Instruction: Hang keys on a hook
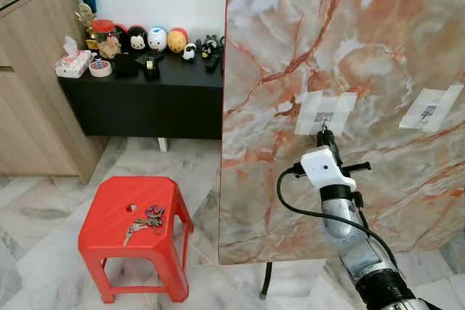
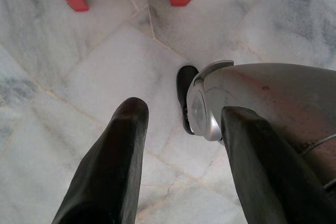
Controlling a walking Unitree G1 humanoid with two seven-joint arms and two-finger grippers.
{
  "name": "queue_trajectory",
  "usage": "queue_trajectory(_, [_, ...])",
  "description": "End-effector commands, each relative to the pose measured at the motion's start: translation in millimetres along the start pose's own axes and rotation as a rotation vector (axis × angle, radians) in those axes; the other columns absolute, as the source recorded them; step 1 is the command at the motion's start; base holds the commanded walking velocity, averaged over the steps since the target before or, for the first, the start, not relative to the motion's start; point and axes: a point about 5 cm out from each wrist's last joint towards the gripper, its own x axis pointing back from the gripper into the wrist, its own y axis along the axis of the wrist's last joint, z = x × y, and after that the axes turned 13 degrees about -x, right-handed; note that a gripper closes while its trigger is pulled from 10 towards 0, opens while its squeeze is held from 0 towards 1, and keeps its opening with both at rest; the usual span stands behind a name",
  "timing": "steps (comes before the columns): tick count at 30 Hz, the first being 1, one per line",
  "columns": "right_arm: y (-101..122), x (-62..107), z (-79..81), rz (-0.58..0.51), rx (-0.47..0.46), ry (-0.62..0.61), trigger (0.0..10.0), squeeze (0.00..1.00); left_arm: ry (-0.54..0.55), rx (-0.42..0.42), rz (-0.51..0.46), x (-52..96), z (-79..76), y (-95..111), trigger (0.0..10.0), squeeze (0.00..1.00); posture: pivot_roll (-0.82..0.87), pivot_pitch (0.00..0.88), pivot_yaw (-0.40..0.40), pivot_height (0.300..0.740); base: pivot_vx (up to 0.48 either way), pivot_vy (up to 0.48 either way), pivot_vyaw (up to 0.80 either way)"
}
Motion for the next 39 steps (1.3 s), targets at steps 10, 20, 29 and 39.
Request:
queue_trajectory(10, [-3.8, -4.1, -0.8, 0.032, 0.016, 0.025, 10.0, 0.00, -0.016, 0.004, 0.002, 0.0, -5.3, -0.7, 10.0, 0.00, 0.07, 0.000, -0.080, 0.740, 0.000, 0.000, 0.00])
queue_trajectory(20, [-6.4, -3.1, 3.0, 0.047, 0.028, 0.055, 10.0, 0.00, -0.017, 0.004, 0.003, 0.0, -5.5, -0.9, 10.0, 0.00, 0.07, 0.000, -0.080, 0.740, 0.000, 0.000, 0.00])
queue_trajectory(29, [-7.0, -2.9, 4.5, 0.054, 0.007, 0.067, 10.0, 1.00, -0.016, 0.001, 0.002, 0.0, -5.0, -0.9, 10.0, 0.00, 0.07, 0.000, -0.078, 0.740, 0.000, 0.000, 0.00])
queue_trajectory(39, [-8.9, 6.8, 10.9, 0.056, -0.022, 0.112, 10.0, 1.00, -0.016, -0.005, 0.004, 0.0, -4.9, -1.0, 10.0, 0.00, 0.07, 0.000, -0.078, 0.740, 0.000, 0.000, 0.00])
